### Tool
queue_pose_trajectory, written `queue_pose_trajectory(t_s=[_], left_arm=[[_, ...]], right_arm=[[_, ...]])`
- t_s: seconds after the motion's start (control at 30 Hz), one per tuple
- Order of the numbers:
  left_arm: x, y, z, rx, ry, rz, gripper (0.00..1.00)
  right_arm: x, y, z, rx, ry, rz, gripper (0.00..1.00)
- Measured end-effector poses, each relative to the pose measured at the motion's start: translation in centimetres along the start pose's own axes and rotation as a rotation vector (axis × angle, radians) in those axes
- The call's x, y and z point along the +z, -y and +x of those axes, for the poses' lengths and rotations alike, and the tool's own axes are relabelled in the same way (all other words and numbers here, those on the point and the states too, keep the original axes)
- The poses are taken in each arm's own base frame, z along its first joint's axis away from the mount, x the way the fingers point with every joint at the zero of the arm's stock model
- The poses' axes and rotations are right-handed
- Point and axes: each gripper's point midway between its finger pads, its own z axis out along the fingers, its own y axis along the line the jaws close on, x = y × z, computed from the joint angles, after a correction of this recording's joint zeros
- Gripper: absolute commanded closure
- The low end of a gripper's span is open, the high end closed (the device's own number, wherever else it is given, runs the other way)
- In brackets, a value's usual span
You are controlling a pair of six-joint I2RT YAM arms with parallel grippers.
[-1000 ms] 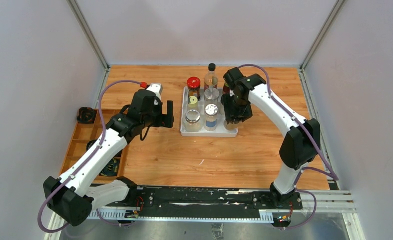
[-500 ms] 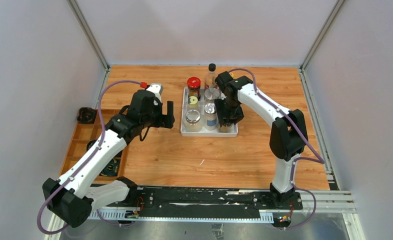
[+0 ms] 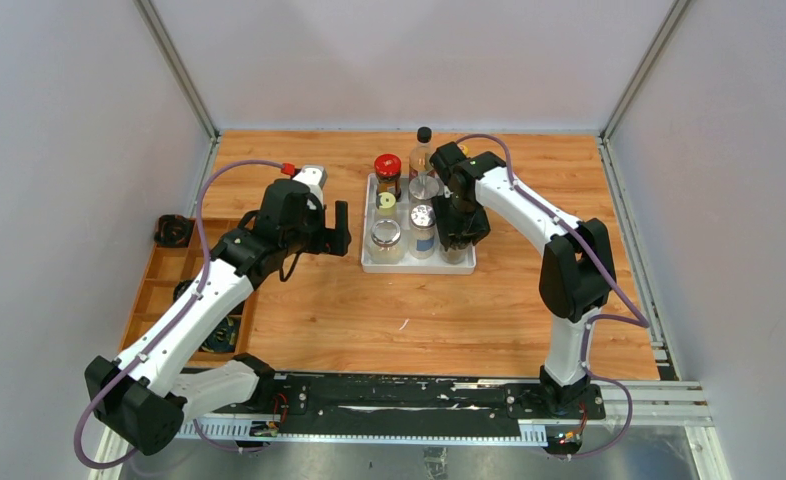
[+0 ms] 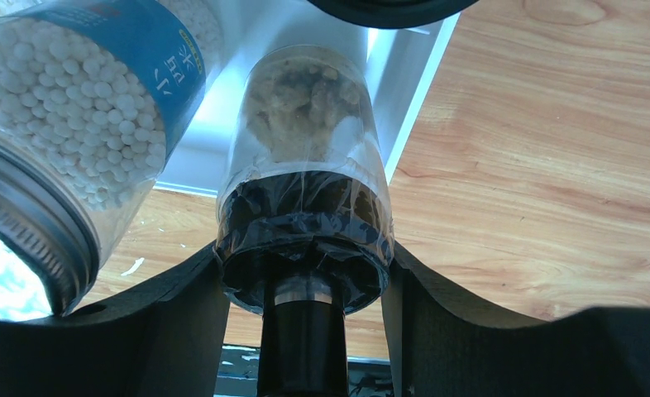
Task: Organize the condiment bottles
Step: Place the bottle in the storage box.
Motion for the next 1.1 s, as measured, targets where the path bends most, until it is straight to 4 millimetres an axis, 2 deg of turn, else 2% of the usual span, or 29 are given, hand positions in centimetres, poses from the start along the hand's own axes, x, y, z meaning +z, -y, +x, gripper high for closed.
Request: queue_pose_trajectory(t_s=[0.07, 0.13, 0.23, 0.37, 0.63, 1.1], left_arm=[[0.0, 0.1, 0.0, 0.0, 0.0, 0.004, 0.0], [0.0, 0.1, 0.0, 0.0, 0.0, 0.005, 0.0], [0.0, 0.2, 0.0, 0.0, 0.0, 0.008, 0.0], [0.0, 0.3, 0.0, -0.001, -0.001, 0.015, 0.0], [0.1, 0.5, 0.2, -0.001, -0.006, 0.027, 0.0], [0.2, 0.8, 0.5, -0.013, -0.012, 0.046, 0.0]], right_arm=[[0.0, 0.1, 0.0, -0.002, 0.001, 0.004, 0.81], [0.0, 0.1, 0.0, -0.003, 0.001, 0.004, 0.6], [0.0, 0.1, 0.0, -0.004, 0.002, 0.003, 0.43], [0.0, 0.0, -0.3, -0.008, 0.013, 0.0, 0.4], [0.0, 0.0, -0.3, -0.014, 0.021, -0.003, 0.24], [-1.4, 0.1, -0.4, -0.014, 0.058, -0.012, 0.23]])
